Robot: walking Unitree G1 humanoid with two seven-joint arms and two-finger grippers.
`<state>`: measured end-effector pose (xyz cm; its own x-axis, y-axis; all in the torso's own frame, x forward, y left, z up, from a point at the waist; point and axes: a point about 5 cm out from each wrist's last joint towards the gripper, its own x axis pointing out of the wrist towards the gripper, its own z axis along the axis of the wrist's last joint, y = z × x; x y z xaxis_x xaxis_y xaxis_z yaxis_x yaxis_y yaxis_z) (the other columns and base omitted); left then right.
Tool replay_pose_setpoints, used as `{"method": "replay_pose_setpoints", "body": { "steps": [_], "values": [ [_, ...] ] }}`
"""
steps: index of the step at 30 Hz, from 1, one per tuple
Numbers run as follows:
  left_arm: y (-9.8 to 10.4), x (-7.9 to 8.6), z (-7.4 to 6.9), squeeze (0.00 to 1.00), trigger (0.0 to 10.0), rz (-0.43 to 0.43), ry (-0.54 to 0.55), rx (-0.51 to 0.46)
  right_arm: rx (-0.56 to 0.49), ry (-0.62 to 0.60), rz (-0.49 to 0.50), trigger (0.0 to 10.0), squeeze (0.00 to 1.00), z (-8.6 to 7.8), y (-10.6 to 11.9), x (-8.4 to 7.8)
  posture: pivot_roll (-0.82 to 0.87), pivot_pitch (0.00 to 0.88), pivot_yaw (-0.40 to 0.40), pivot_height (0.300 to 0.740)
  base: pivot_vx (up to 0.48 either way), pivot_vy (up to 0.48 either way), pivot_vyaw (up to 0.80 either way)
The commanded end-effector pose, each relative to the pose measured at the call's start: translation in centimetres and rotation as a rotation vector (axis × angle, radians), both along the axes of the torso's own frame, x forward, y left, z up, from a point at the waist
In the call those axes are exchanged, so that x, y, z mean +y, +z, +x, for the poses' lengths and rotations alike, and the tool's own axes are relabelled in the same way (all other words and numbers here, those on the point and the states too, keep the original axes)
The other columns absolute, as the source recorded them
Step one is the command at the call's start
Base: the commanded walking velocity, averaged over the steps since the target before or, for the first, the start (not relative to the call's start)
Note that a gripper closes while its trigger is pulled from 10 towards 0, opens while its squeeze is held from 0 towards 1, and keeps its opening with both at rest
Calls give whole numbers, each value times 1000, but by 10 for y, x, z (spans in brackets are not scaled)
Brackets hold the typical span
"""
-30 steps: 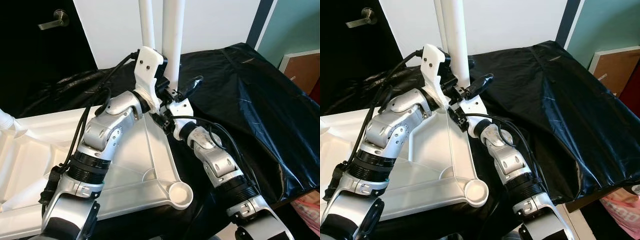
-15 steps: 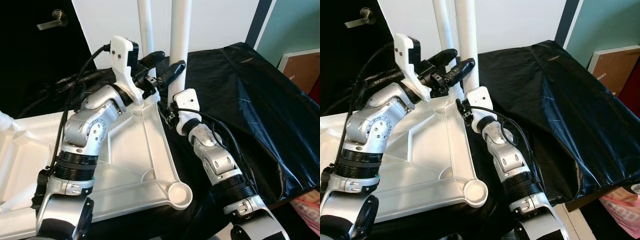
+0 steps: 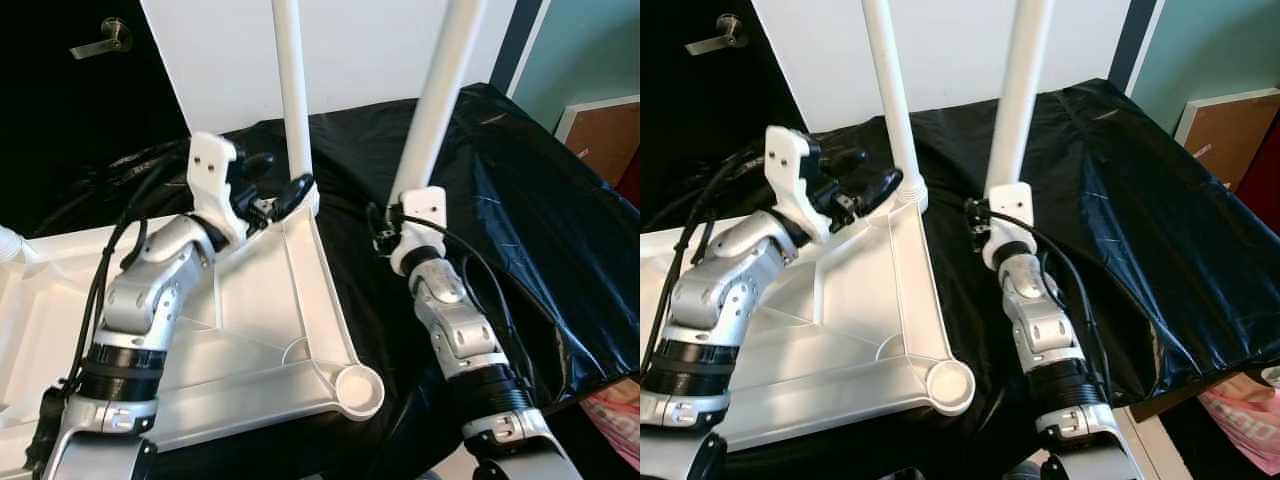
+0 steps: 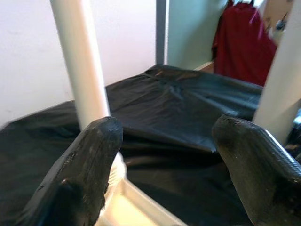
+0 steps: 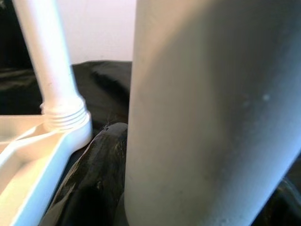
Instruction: Building children table
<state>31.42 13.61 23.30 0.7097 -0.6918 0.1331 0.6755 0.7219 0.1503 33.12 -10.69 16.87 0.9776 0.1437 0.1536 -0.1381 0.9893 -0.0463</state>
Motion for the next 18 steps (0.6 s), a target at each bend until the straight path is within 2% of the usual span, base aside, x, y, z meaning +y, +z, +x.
{"method": "replay_pose_setpoints", "body": {
  "steps": [1,2,3,6,10,11,13,15,18],
  "values": [
    [-6,5,-2,0,10000,28,95,-19,-31,-24,-3,10000,0,-5,1,-8,-68,65,44,740,0,0,0],
    [-6,5,-2,0,10000,28,95,-19,-31,-24,-3,10000,0,-5,1,-8,-68,65,44,740,0,0,0],
    [-10,9,0,0,10000,7,164,-4,-47,-40,-13,10000,0,-8,0,-12,-68,66,45,740,0,0,0],
    [-14,9,2,0,10000,-40,187,39,-75,-47,-1,10000,0,-9,2,-13,-68,64,47,740,0,0,0],
    [-19,4,1,0,10000,-60,189,71,-93,-50,14,10000,0,-11,4,-14,-68,64,51,740,0,0,0],
    [-25,-4,1,0,10000,-107,206,108,-110,-52,30,10000,0,-13,6,-14,-71,70,59,740,0,0,0],
    [-25,-4,1,0,10000,-107,206,108,-110,-52,30,10000,0,-13,6,-14,-71,70,59,740,0,0,0],
    [-30,-10,1,0,10000,-169,246,137,-130,-45,39,10000,0,-17,7,-13,-78,77,66,740,0,0,0],
    [-31,-12,0,0,10000,-190,260,144,-137,-39,40,10000,0,-18,8,-13,-78,77,66,740,0,0,0]
  ]
}}
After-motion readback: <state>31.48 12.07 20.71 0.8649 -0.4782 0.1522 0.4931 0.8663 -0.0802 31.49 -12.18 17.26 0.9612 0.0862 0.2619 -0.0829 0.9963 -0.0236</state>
